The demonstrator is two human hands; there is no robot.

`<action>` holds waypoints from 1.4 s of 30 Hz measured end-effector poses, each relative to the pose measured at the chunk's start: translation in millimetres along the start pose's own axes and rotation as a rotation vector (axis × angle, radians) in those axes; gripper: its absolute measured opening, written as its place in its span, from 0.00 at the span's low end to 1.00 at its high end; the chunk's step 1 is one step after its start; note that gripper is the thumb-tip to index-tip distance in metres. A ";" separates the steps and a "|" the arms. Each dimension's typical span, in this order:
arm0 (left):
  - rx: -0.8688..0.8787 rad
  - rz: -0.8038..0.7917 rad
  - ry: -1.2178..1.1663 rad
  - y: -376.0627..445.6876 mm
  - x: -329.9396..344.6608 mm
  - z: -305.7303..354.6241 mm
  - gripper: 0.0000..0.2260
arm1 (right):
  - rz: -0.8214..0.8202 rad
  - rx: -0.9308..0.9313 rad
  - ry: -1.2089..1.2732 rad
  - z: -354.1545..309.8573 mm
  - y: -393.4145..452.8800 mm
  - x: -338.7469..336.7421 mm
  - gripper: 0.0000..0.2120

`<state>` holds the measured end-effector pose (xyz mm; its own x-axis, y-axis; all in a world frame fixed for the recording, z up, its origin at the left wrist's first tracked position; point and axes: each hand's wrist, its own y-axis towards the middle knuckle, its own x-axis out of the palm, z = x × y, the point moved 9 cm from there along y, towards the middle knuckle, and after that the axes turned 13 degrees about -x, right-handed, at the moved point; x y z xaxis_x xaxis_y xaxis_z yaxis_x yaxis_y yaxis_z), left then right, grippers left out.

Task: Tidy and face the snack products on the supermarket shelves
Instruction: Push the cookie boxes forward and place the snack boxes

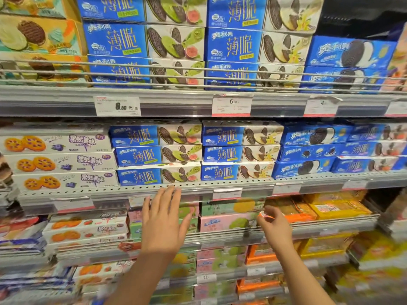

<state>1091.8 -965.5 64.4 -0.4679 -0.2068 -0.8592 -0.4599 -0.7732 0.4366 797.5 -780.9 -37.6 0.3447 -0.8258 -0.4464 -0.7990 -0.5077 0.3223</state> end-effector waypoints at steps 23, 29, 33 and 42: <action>-0.162 0.155 -0.012 11.9 -14.3 10.7 0.24 | -0.174 -0.092 0.271 7.9 54.2 8.5 0.25; -0.131 0.083 -0.152 7.3 -12.1 6.8 0.25 | -0.217 -0.154 0.207 12.9 31.6 -27.5 0.27; -0.185 0.073 -0.417 -18.1 1.1 -28.0 0.17 | -0.313 -0.152 0.246 15.3 5.4 -48.9 0.28; -0.753 -0.150 -0.536 -24.4 60.8 -153.4 0.28 | -0.689 -0.403 0.017 -71.0 -33.1 54.4 0.31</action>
<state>1190.2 -1051.2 -39.4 -0.8151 0.0859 -0.5729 -0.0219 -0.9928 -0.1177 877.7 -826.5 -13.3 0.7061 -0.2956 -0.6434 -0.1645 -0.9523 0.2570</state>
